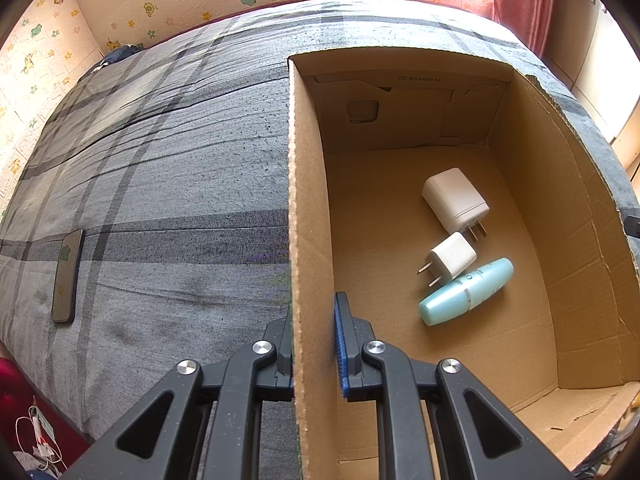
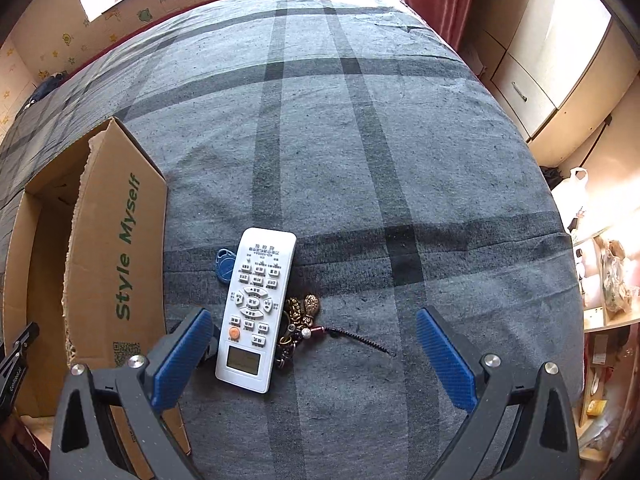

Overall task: Organize rigid objects
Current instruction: 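Withdraw the right tool from the box toward the white remote, then lower the right tool onto the white remote and close on it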

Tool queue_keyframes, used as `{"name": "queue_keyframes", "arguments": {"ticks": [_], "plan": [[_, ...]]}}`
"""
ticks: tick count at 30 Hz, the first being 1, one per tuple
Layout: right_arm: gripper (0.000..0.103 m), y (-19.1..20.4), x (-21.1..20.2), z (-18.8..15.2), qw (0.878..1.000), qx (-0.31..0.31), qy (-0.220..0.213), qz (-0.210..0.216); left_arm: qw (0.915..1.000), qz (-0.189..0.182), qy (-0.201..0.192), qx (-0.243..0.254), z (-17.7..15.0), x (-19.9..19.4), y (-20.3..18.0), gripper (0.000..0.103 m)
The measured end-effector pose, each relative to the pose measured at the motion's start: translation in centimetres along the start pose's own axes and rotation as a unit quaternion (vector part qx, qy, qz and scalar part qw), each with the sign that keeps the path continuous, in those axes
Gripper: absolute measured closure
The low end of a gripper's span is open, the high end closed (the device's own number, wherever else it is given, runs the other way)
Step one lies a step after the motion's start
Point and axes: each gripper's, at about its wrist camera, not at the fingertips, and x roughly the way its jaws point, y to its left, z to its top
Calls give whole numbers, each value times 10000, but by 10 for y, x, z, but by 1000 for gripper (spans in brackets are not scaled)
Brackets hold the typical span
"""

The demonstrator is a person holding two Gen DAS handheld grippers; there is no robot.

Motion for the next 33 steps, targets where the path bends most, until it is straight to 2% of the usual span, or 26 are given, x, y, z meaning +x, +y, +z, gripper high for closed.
{"name": "queue_keyframes", "arguments": {"ticks": [7,22,31,33], "plan": [[0,6,2,8,9999,-46,-2,109,10000,6,-2,-4,0,0,0,88],[2,32,57,22,9981,-201,545,194,10000,3,5,-9,0,1,0,88],[13,42,65,29,9974,-286,600,290,10000,15,7,2,0,1,-1,88],[21,44,69,32,9972,-277,635,271,10000,14,7,2,0,1,-1,88]]}}
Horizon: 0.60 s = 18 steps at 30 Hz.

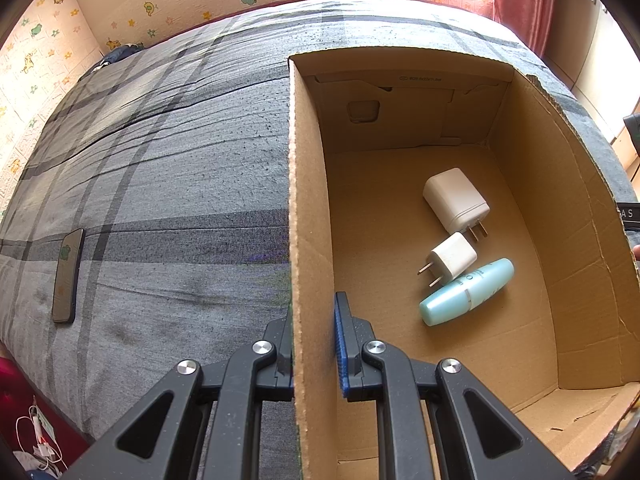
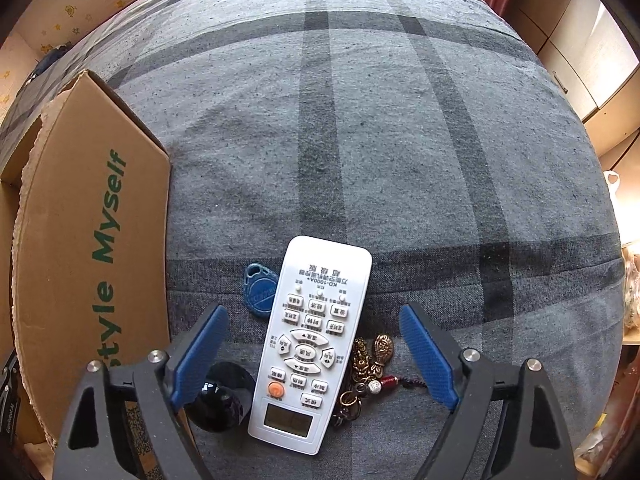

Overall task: Organize rigid objects
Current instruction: 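Lower the right tool onto the white remote and close on it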

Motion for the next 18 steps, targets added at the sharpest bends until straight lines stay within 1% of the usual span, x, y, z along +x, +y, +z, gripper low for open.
{"name": "queue_keyframes", "arguments": {"ticks": [1,2,4,6,7,8,12,15,18], "plan": [[28,1,2,1,10000,16,40,-18,10000,-1,1,-1,0,0,0,88],[32,2,3,2,10000,29,72,-10,10000,1,0,3,0,0,0,88],[35,3,6,3,9999,54,120,89,10000,3,2,4,0,0,0,88],[41,6,8,5,9999,65,141,75,10000,-1,3,-5,0,0,0,88],[49,7,8,5,9999,71,132,32,10000,0,3,-6,0,0,0,88],[51,5,9,7,9998,94,141,57,10000,3,2,-6,0,0,0,88],[52,5,12,10,9998,137,99,48,10000,-1,0,-13,0,0,0,88],[51,11,14,11,9999,-52,101,-88,10000,1,0,-12,0,0,0,88],[50,16,16,10,9998,-45,138,-157,10000,-1,2,-15,0,0,0,88]]}}
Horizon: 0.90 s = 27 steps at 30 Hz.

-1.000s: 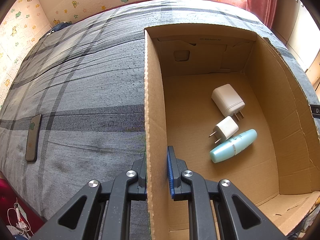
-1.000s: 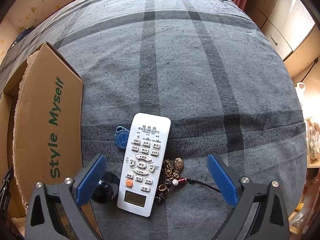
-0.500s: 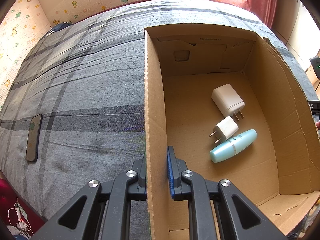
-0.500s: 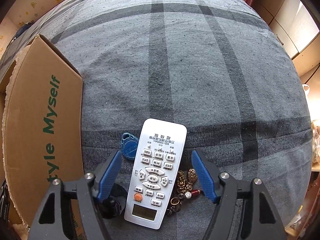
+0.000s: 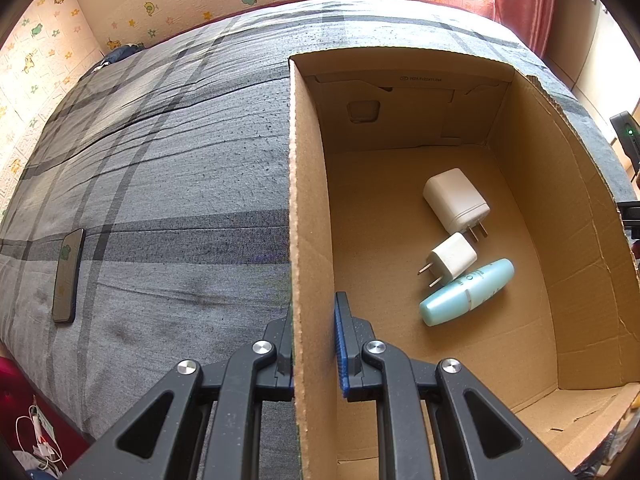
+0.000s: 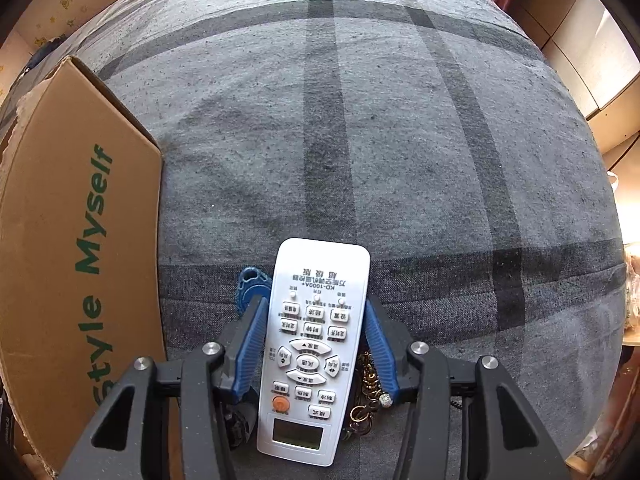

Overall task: Organize rigid objects
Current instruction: 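Lower the right tool onto the white remote and close on it, then lift and carry the white remote with the right tool over the box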

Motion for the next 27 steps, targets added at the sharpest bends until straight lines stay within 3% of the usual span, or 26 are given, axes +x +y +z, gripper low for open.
{"name": "queue_keyframes", "arguments": {"ticks": [16,27], "plan": [[53,-10,-10,-9,9999,47,-103,113,10000,13,-2,15,0,0,0,88],[53,-10,-63,-23,9984,-85,-513,222,10000,23,0,20,1,0,0,88]]}}
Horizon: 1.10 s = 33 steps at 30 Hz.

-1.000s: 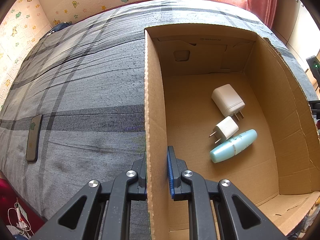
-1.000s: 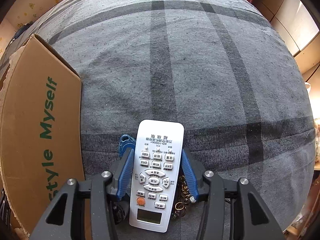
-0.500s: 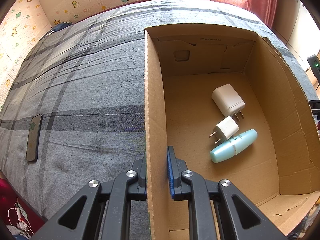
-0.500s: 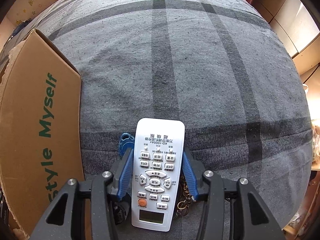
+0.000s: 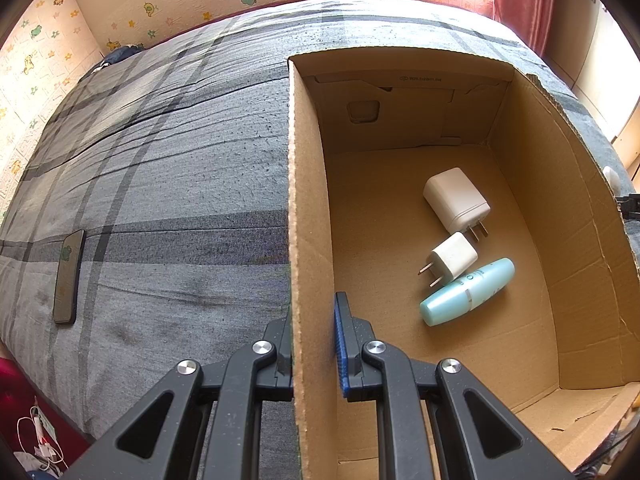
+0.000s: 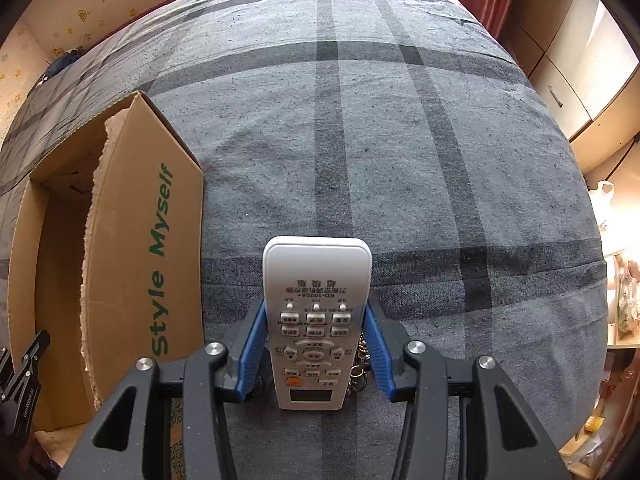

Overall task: Organize rigid objects
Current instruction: 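Lift and carry the white remote with the right tool over the box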

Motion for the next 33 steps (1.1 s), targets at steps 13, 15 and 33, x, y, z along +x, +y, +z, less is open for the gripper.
{"name": "queue_keyframes", "arguments": {"ticks": [13,15,33], "plan": [[54,21,-65,0,9977,-368,-570,38,10000,21,4,12,1,0,-1,88],[54,27,-76,1,9967,-446,-672,35,10000,21,4,11,1,0,-1,88],[54,87,-157,5,9831,-1153,-1396,284,10000,22,4,16,1,0,-1,88]]}}
